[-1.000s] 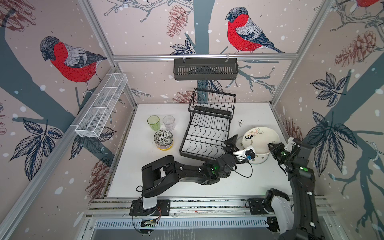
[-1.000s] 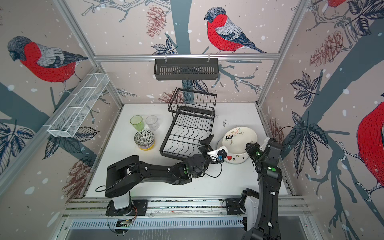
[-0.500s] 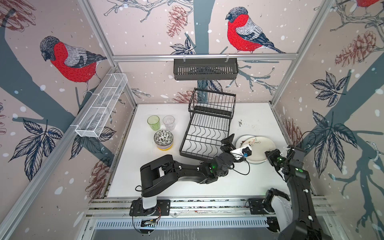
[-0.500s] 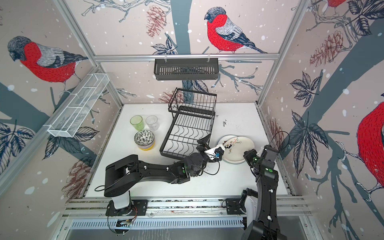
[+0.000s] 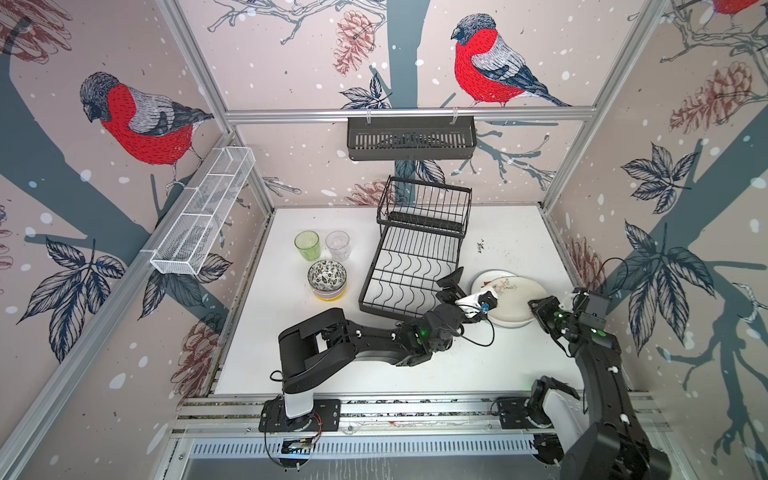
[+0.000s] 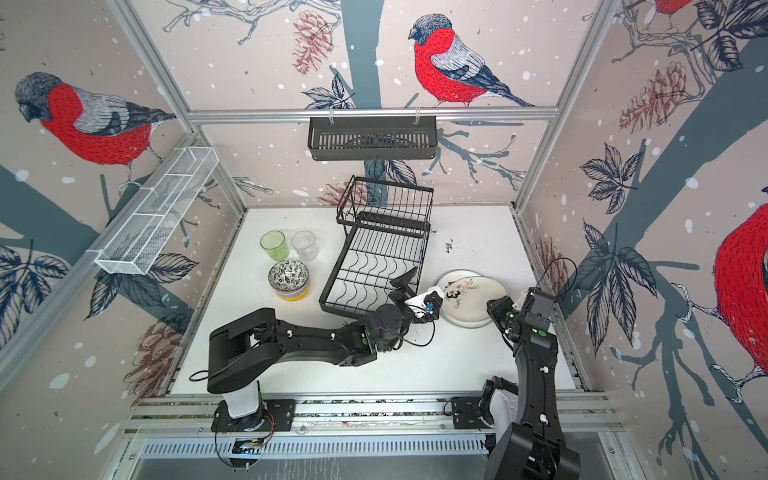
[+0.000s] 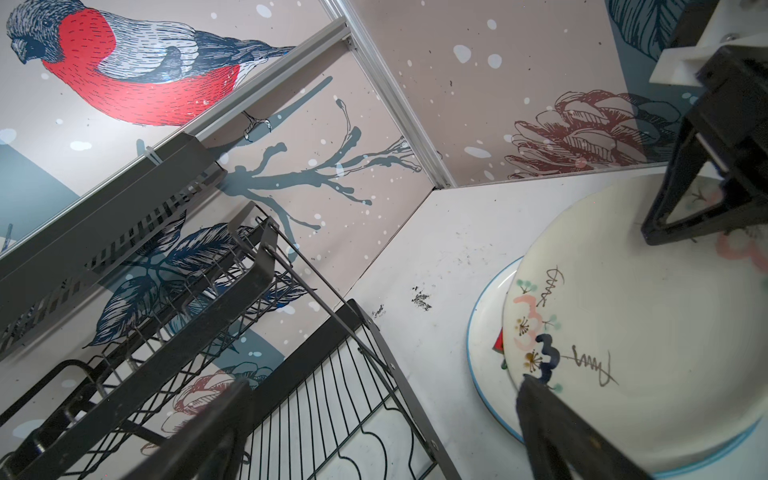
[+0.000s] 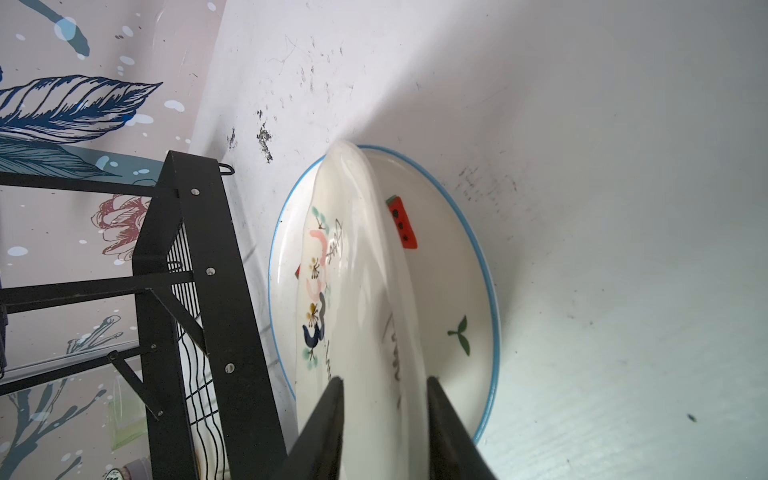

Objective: Unload the mixed dishes from the dish rack
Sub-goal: 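Open the right gripper to release the floral plate onto the stack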

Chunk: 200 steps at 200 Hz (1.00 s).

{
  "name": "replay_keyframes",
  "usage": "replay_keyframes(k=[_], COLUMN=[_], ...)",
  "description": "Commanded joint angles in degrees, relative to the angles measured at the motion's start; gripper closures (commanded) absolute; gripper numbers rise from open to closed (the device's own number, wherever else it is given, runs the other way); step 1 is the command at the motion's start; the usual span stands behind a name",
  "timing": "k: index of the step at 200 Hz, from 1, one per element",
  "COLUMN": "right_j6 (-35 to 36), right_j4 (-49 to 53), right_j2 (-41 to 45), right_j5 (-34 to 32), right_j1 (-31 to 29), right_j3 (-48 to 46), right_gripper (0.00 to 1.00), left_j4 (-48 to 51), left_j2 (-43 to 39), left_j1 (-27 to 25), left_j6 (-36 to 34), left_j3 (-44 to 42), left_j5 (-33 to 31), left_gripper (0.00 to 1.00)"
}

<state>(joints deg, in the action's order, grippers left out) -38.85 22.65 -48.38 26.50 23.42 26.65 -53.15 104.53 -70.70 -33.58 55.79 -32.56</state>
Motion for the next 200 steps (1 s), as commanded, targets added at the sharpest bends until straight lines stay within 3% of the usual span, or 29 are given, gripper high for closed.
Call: replay_keyframes(k=[1,58,86,142,200], right_j6=[0.88,2.36,3.65,4.10,4.12], right_j4=[-1.79,-1.62,0.54,-0.47,-8.12], right_j2=[-0.63,-0.83,-1.31,-0.70,5.28], right_j5=[0.87,0.75,-1.63,-0.24,-0.70], right_j1=[-0.05,-0.04,-0.04,-0.13,-6.50], right_j3=[-0.28,-0.05,1.52,3.58,6.73], right_gripper=[0.58,0.43,0.24,0.16,0.03], left_j4=[-2.66,-2.64,-2.57,-0.43,4.68], left_j2=[-0.73,-1.08,-1.34,-3.05,-14.50], left_j1=[0.21,0.76,0.96,1.23,2.40], left_j6=[1.82,3.41,3.70,6.69,16.39], left_j3=[-0.46,-1.11,-1.30,-2.04,-8.64], left_j5=[0.91,1.96,1.92,2.33,4.15], left_gripper=[0.02,0.02,0.02,0.02,0.02])
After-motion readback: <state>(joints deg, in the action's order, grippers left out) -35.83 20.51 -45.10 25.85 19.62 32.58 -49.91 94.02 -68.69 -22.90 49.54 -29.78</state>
